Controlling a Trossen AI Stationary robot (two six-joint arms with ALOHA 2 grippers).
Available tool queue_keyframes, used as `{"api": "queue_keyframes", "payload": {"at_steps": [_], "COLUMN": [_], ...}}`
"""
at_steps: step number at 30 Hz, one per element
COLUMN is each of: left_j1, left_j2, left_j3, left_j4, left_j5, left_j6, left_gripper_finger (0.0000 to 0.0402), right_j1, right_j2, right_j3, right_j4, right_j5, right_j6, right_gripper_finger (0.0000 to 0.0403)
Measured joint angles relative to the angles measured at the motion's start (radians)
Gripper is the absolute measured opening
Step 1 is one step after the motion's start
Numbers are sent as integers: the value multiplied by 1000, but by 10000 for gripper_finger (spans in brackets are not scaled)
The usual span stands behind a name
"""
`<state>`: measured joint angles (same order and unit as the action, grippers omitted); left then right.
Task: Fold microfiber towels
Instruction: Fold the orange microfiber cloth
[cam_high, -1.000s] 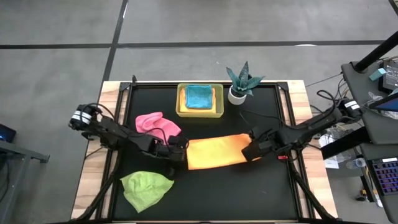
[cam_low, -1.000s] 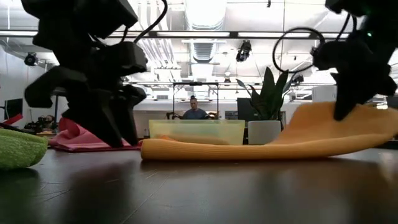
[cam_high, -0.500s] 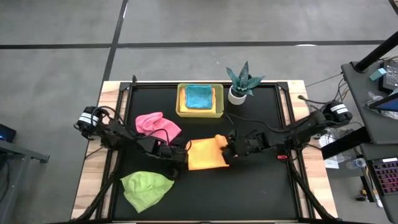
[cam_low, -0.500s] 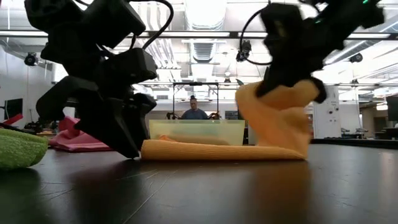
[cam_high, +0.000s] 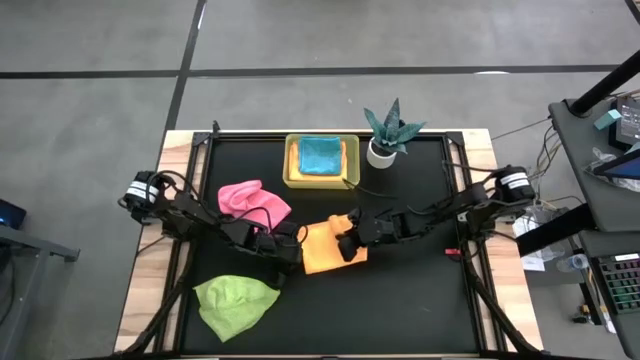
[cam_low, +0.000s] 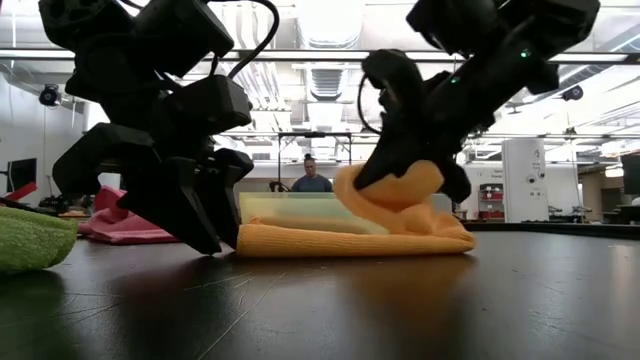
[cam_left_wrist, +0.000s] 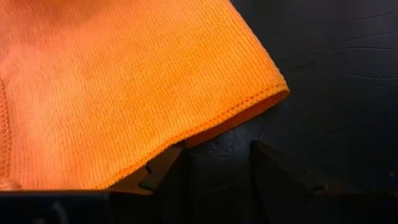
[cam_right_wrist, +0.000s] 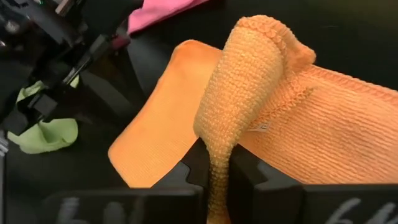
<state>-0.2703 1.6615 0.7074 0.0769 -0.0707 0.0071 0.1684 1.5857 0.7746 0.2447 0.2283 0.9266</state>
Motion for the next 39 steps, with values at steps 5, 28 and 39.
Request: {"api": "queue_keyframes", "payload": {"at_steps": [5,28,39], "left_j1": [0,0,0], "left_j2": [0,-2,-3], "left_j3": [0,-8,-14], "left_j4": [0,8,17], "left_j5": [0,-2,-3], "left_j6": [0,1,1], "left_gripper_finger": [168,168,168], "right_j1": [-2,-14,61], "right_j2": [73,144,105], "right_j3": [64,360,487], "right_j4": [0,-321,-695], "right_j5": [4,-80,19], "right_j6": [-52,-401,-544], "right_gripper_finger": [24,196,189]}}
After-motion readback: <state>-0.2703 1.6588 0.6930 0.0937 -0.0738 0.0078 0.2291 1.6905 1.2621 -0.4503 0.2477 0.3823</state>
